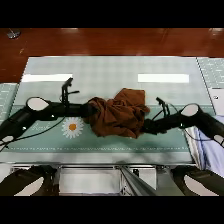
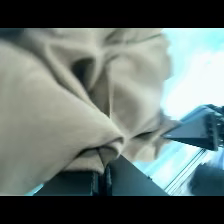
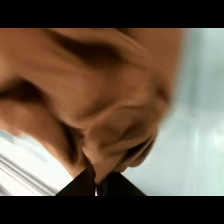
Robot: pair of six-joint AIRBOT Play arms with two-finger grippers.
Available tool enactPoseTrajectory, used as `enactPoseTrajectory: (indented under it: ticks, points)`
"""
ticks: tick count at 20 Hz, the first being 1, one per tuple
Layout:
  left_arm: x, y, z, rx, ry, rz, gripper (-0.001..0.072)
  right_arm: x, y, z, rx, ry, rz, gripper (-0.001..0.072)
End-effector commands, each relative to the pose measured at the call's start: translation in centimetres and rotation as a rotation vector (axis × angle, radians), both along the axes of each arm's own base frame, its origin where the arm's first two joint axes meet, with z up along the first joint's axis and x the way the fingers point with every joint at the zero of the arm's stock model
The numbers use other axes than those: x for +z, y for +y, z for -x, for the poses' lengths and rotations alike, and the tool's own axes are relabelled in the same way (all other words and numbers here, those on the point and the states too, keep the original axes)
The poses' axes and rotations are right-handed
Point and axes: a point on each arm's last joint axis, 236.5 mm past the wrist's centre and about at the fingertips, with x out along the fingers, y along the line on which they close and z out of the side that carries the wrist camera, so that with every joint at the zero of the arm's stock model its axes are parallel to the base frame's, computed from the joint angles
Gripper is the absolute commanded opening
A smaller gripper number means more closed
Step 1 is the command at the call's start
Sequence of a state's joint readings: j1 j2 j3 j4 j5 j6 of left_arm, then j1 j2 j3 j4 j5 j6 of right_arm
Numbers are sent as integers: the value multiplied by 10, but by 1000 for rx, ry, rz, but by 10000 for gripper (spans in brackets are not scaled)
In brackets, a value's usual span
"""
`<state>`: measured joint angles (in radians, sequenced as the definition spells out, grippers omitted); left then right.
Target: Fold the shirts.
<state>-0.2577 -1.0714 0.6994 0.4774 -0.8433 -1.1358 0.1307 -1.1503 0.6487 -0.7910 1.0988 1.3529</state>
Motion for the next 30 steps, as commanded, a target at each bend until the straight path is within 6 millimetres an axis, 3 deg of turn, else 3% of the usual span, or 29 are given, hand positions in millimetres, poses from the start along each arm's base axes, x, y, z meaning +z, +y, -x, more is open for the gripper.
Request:
enactPoseTrajectory:
  ticks: [1,3,5,6,8,10,11,14,16,19,21,23,25,27,30]
  points:
    - [107,22,-37,49,-239,65,20,95,-17,-82,24,-288,95,25]
    - [203,42,-55,122,-436,109,20,206,-35,-134,-16,-565,157,25]
    - [301,57,-47,159,-649,139,19,331,-46,-148,-62,-843,180,25]
    - [343,64,-36,165,-760,120,19,384,-49,-140,-71,-965,185,25]
    - [395,78,-12,181,-877,23,19,477,-53,-103,-74,-1190,185,25]
    - [419,94,14,196,-922,-112,19,532,-61,-58,-87,-1359,203,25]
    - [427,102,28,203,-934,-166,19,544,-66,-35,-92,-1408,222,25]
    - [448,111,79,194,-1002,-250,19,554,-75,26,-71,-1479,265,25]
    - [451,110,114,179,-1026,-255,19,553,-81,58,-71,-1504,287,25]
    - [431,103,153,110,-954,-264,19,560,-85,90,-79,-1554,289,25]
    - [412,93,167,24,-886,-261,20,555,-85,95,-65,-1537,295,25]
    - [387,86,162,-34,-797,-249,20,539,-84,86,-43,-1481,306,25]
    - [348,84,140,-57,-668,-249,19,514,-82,64,-26,-1398,312,25]
    - [292,83,110,-85,-523,-251,20,484,-81,34,-9,-1308,324,26]
    - [193,83,51,-31,-300,-219,20,413,-94,-32,-9,-1100,410,25]
